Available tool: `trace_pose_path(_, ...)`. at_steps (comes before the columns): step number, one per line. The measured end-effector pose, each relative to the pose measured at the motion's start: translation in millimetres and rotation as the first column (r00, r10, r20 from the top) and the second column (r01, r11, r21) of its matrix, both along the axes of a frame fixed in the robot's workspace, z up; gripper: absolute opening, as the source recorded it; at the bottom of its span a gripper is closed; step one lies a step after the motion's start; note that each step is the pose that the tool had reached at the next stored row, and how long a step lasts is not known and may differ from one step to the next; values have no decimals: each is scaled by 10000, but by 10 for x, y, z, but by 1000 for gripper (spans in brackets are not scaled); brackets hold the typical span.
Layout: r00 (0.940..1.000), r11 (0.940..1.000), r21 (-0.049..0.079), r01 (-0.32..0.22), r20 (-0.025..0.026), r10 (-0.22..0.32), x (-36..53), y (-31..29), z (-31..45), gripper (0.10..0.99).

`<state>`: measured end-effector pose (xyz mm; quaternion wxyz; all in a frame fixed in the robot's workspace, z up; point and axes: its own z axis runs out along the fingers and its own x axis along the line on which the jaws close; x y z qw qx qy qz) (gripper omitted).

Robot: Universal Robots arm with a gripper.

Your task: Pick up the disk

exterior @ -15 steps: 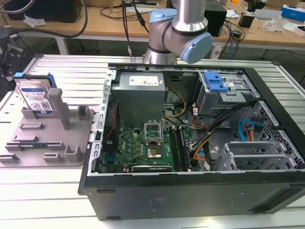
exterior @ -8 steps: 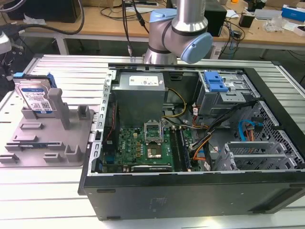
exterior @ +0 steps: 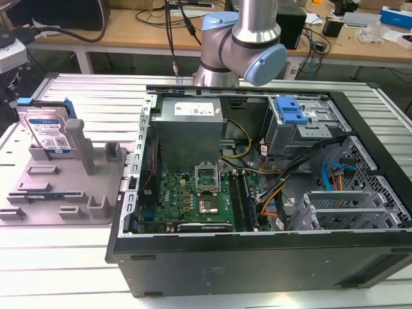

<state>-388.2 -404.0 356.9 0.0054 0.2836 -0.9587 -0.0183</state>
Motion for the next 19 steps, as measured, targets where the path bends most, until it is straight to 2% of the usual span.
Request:
trace_pose_path(1,9998,9998,0,-180,0,180,0,0,0,106)
trace_pose_path(3,9961,9961,0,-881,1,881,0,0,-1,106)
trace_pose_path(4,9914,9914,0,-1305,0,1305,0,0,-1,106)
trace_pose_path(7,9831,9831,0,-1832,0,1832,0,0,-1,106)
trace_pose_path(10,9689,9689,0,-2475,0,2475,0,0,-2,106)
trace_pose_path(11,9610,9610,0,-2765,-1,2765,0,0,-2,106)
trace_pose_path(15,9383,9383,-2,-3458,0,3458,0,0,-4,114)
trace_pose_path(19,9030,9030,-4,-4297,-2,4297,0,0,-6,357)
